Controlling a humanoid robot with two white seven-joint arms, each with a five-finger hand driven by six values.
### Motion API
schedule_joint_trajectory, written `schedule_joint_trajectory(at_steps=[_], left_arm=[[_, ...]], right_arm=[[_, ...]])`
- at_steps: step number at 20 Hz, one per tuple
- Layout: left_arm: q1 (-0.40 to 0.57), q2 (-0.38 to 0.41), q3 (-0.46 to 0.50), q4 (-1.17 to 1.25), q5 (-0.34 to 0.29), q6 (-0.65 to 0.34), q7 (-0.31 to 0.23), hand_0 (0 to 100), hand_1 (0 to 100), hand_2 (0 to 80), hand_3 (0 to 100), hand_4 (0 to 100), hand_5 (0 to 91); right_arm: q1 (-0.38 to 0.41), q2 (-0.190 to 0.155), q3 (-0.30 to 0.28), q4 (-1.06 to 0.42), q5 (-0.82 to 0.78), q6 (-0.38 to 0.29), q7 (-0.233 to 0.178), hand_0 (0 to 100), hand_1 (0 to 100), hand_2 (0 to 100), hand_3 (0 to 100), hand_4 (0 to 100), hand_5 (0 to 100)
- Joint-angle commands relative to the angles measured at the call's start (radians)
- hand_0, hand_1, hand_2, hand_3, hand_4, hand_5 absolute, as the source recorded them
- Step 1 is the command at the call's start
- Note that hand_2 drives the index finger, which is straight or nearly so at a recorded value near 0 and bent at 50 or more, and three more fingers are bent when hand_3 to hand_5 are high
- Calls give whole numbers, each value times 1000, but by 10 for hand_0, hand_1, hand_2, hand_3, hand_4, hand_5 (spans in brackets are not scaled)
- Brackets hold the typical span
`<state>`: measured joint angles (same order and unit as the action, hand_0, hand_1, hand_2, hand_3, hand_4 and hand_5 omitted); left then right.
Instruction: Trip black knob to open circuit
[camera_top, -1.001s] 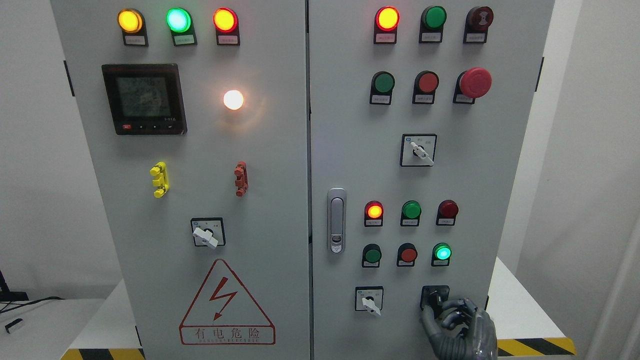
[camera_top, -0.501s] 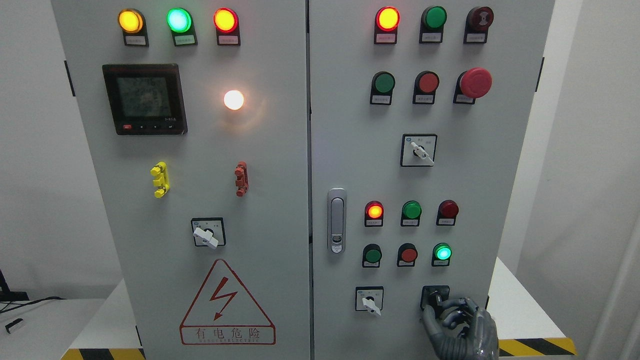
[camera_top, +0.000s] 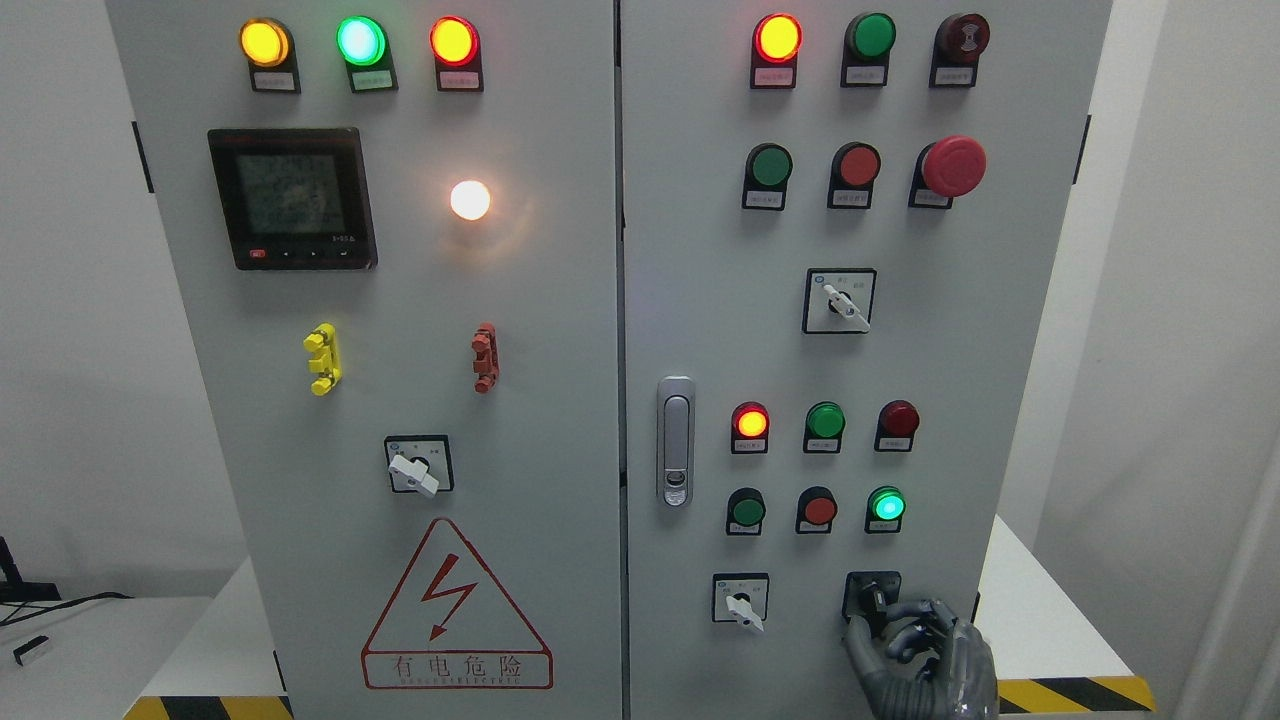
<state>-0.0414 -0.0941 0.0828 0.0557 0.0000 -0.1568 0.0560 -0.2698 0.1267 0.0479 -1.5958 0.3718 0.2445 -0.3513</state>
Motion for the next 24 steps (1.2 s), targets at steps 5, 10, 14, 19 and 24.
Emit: schedule_joint_trajectory(at_steps=[5, 10, 14, 19, 24], left_arm=[[0, 0, 0, -1, -31, 0, -1, 120, 389, 0, 0, 0, 0], [0, 0, 0, 1, -31, 0, -1, 120, 389, 0, 0, 0, 0], [0, 1, 0, -1, -31, 0, -1, 120, 389, 0, 0, 0, 0], [0, -1, 0, -1, -31, 0, -1, 120, 389, 0, 0, 0, 0], [0, -1, 0, -1, -31, 0, -1, 120, 389, 0, 0, 0, 0]], right_arm=[[1, -1, -3, 4, -1, 1, -3, 178, 844, 527, 847, 829, 923], [3, -1, -11, 2, -2, 1, -3, 0, 842, 544, 861, 832, 924], [3, -2, -11, 2, -2, 1, -3, 0, 849, 544, 861, 834, 926], [4, -6, -23, 2, -2, -1, -3, 0, 849, 543, 862, 835, 926], [10, -7, -36, 2, -4, -11, -3, 0, 840, 543, 864, 836, 926]])
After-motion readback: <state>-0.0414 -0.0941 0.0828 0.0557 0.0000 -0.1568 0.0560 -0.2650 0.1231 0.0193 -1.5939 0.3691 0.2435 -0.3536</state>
